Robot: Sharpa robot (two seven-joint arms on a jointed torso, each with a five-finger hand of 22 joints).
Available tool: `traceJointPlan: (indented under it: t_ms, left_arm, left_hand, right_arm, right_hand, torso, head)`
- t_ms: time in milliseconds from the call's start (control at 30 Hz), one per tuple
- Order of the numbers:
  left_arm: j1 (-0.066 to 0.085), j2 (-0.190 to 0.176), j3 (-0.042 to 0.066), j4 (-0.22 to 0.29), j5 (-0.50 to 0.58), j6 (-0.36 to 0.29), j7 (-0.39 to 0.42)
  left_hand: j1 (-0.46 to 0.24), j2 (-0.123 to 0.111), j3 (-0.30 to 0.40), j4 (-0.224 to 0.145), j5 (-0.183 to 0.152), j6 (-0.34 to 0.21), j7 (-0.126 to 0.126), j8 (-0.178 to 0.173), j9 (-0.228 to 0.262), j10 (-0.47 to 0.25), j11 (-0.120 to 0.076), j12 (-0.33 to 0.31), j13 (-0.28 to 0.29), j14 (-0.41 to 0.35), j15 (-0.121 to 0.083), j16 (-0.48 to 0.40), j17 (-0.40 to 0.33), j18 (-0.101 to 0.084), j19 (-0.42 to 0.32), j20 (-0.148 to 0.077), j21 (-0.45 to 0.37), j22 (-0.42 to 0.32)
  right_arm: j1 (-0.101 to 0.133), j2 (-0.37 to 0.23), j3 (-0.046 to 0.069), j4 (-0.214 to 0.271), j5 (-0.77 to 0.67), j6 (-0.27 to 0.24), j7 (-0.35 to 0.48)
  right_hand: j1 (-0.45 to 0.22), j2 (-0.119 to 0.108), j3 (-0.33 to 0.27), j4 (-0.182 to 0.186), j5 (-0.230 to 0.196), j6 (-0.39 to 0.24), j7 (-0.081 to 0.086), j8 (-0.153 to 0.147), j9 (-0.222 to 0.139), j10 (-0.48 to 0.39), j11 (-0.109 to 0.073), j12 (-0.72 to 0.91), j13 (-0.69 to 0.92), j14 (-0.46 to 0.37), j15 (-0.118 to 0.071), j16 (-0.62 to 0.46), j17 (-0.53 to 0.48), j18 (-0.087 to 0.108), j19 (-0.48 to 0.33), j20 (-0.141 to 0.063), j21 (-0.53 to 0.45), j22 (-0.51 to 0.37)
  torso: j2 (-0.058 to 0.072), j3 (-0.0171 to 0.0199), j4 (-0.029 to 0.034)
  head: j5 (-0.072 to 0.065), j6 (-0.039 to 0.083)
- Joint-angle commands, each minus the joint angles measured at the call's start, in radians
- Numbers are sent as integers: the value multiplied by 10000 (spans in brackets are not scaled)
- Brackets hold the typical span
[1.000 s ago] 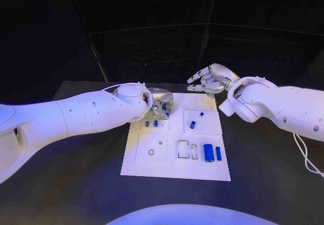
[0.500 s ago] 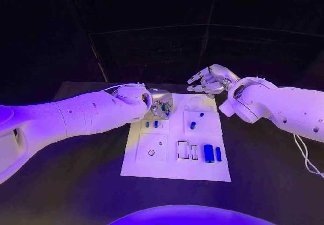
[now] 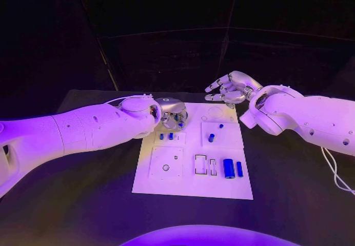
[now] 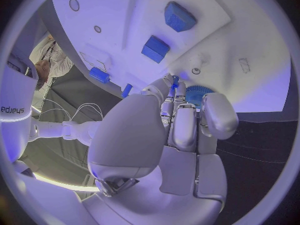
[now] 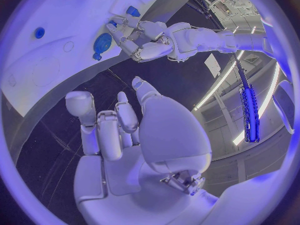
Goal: Assemble the parts on the task board
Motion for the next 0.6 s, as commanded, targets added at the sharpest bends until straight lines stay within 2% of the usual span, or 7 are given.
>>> traceJointPlan:
  t_ms: [33,600]
  left_arm:
    - [18,-110,16,153,23,-544,213]
    - [27,-974,71,970,120,-981,225]
  left_hand:
    - [-69,-120,164,-29,32,76,15,-70,-15,145,-32,-124,12,271,95,61,-25,-87,17,23,82,51]
    - [-221,-259,435,-121,24,62,39,-186,-42,193,-3,-330,12,269,119,103,-37,-100,-14,49,197,203]
  right_arm:
    - [9,-1,5,8,3,22,102]
    - [-24,-49,5,2,3,27,115]
  right_hand:
    - [-10,83,-37,12,57,30,-42,58,-8,34,-67,9,10,615,-70,-61,774,112,0,-40,-30,-1]
    - [-8,90,-38,16,63,48,-46,74,-5,35,-70,10,10,616,-72,-62,774,113,2,-42,-33,-5]
  torso:
    - [-7,2,-4]
    - [-2,-2,-7]
  head:
    - [18,23]
    - [34,71]
